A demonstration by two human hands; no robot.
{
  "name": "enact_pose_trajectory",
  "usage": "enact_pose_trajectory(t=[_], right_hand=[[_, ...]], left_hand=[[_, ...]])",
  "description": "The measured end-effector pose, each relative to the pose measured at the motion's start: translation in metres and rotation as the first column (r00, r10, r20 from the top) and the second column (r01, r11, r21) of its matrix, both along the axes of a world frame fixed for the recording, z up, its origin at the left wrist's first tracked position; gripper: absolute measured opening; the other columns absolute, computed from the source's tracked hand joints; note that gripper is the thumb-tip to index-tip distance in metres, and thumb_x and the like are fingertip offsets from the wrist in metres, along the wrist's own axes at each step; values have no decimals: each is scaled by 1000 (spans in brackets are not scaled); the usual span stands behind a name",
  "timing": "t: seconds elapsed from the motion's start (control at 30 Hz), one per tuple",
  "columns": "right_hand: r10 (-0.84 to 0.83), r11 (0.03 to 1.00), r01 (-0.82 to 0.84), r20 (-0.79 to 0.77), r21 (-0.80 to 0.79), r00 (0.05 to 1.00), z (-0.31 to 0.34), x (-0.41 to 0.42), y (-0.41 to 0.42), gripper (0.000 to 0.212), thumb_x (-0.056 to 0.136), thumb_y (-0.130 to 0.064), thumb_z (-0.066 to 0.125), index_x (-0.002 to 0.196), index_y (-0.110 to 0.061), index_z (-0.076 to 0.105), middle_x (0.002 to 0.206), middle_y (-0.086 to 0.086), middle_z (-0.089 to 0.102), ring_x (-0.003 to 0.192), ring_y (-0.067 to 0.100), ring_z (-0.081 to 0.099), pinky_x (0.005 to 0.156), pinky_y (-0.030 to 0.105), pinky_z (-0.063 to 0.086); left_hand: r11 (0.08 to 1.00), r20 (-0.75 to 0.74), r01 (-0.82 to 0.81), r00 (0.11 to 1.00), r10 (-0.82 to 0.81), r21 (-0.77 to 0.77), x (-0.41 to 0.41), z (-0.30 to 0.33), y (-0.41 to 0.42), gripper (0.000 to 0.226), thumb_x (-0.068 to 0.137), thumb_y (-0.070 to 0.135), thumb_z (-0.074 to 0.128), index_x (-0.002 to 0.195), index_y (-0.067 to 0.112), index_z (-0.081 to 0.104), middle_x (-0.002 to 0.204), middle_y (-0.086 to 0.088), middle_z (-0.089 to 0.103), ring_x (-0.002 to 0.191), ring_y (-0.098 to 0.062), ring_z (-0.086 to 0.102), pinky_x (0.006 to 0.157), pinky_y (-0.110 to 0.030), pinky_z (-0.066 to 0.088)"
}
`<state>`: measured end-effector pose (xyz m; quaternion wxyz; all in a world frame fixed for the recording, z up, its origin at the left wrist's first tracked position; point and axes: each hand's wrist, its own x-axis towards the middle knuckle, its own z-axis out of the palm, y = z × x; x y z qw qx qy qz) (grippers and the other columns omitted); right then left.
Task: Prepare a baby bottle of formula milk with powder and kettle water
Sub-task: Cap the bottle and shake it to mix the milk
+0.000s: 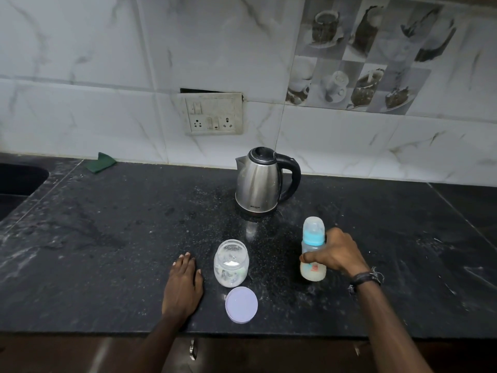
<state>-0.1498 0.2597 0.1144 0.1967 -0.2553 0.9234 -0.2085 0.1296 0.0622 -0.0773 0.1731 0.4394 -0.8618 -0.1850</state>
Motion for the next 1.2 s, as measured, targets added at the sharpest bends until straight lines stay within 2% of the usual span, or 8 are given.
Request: enact_pose_trajectory(t=[0.23,0.37,0.47,0.6,0.73,0.83,0.93,1.2], right_hand=[[-20,992,21,15,-123,1000,1,1,-2,46,51,-41,92,85,-21,69,93,0,73,87,19,69,78,38,56],[-71,997,71,-63,-7,995,5,-1,1,67,48,-52,89,99,-17,64,99,3,69,88,23,68,72,35,54],[-26,999,27,34,-27,999,7,-3,1,51,52,-44,92,89,-19,66,95,2,72,82,18,69,77,40,58],[-39,998,43,-93,38,995,9,-1,2,70,47,-53,89,101,-17,63,99,3,70,87,24,68,76,40,57],[-1,1000,1,25,13,1000,8,0,2,70,40,-55,87,96,-19,66,96,0,71,85,20,69,79,42,59],[-3,1000,5,-65,27,998,7,-1,4,69,44,-55,87,99,-19,64,97,1,69,85,21,67,75,38,56],[18,1000,-18,0,-14,1000,9,0,4,56,48,-47,90,90,-19,67,95,0,72,84,19,68,78,41,58],[24,1000,-24,-28,-4,999,10,1,2,69,45,-52,87,101,-18,68,100,3,72,88,21,68,80,40,57]], left_hand=[[1000,5,-4,1000,4,5,-1,-1,-1,64,94,39,28,125,-4,63,141,-23,55,133,-38,50,115,-47,34],[1000,8,3,1000,-3,7,-1,-1,0,64,94,39,28,124,-4,64,140,-23,56,132,-38,51,115,-47,36],[1000,6,-8,1000,8,17,-1,0,-1,64,94,39,28,124,-4,64,141,-23,55,133,-38,50,115,-47,36],[1000,17,-3,1000,3,16,-1,2,-1,64,94,39,28,125,-4,64,140,-23,55,133,-38,50,115,-47,34],[1000,13,-6,1000,6,13,0,2,-1,64,94,39,27,125,-4,63,141,-23,55,133,-38,49,115,-47,34],[1000,13,-3,1000,3,15,-1,4,0,65,94,39,27,126,-5,63,141,-23,55,133,-39,50,115,-47,34],[1000,5,-2,1000,2,14,-1,3,0,64,94,38,28,125,-5,63,140,-24,56,132,-39,50,114,-48,36],[1000,-2,-3,1000,3,16,0,5,1,63,94,38,28,126,-5,63,141,-24,55,133,-39,49,114,-49,36]])
